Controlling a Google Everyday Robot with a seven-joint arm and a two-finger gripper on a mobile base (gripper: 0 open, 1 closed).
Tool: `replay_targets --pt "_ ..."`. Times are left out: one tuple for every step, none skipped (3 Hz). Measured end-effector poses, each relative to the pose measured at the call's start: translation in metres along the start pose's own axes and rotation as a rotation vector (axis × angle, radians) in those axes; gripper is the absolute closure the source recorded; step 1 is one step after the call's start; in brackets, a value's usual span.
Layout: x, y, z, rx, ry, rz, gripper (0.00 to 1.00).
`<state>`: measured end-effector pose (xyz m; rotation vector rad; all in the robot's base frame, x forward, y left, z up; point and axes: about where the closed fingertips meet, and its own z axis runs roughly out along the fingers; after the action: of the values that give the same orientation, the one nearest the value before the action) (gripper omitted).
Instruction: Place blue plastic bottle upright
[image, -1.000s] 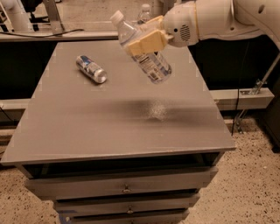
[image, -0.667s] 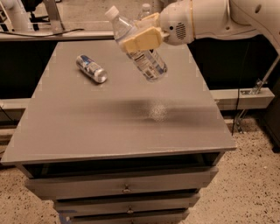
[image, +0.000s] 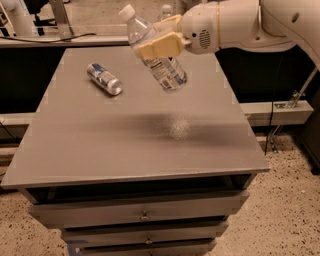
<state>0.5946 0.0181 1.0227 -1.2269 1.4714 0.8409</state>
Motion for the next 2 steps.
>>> replay_targets --pt "-0.011 -0.005 0.006 0.054 -0.127 -0.053 1.00" --pt "-0.016 -0.019 0.012 0.107 -0.223 -0.112 1.00"
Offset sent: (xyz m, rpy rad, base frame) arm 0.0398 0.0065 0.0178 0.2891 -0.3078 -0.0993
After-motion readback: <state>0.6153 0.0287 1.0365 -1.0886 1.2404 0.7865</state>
